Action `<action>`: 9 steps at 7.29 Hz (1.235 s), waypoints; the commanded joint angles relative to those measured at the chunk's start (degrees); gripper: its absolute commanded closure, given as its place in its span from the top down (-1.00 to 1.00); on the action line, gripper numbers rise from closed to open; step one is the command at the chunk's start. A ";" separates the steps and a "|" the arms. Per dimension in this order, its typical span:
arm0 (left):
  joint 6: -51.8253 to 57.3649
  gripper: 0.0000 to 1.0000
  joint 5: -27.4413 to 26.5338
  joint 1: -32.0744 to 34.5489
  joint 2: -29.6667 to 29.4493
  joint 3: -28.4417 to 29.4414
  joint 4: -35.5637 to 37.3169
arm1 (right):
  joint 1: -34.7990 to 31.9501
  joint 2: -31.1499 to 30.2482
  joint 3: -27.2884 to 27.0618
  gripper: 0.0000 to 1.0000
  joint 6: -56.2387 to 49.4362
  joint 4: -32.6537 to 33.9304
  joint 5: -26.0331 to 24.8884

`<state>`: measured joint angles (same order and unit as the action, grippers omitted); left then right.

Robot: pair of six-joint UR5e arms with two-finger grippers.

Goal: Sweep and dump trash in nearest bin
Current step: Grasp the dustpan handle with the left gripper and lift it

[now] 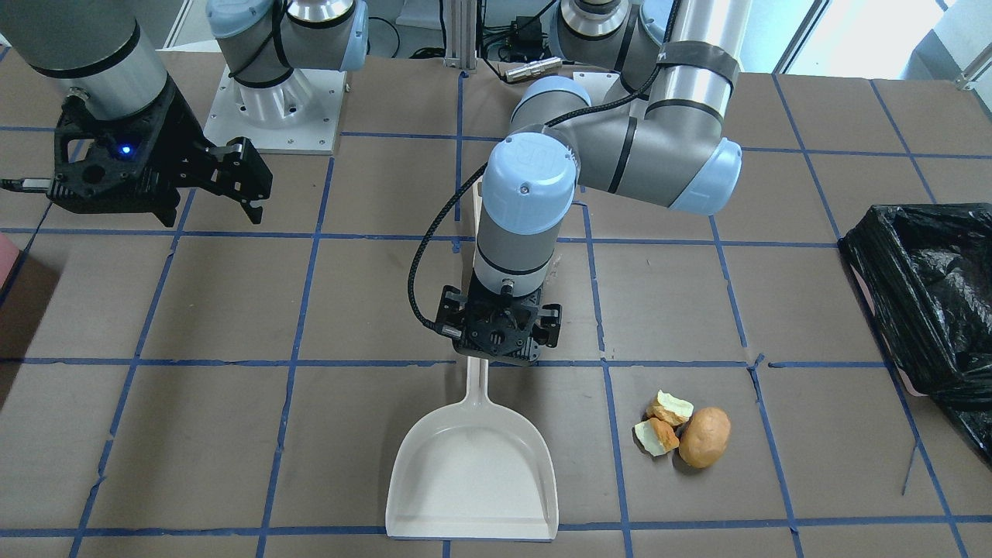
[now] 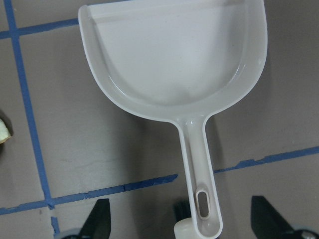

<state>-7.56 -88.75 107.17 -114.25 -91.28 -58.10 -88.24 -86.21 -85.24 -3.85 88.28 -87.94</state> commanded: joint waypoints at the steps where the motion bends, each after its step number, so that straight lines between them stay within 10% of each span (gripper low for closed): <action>1: -1.13 1.00 0.24 0.41 -1.58 -4.33 6.86 | 0.00 -0.01 -0.01 0.92 0.07 0.05 0.23; 9: -2.98 0.54 0.25 1.82 -2.47 -5.84 6.51 | 0.00 -0.10 -0.01 0.92 0.07 -0.13 0.05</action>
<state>-10.40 -88.40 108.98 -116.70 -97.14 -51.54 -88.24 -86.28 -85.25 -3.81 88.19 -87.89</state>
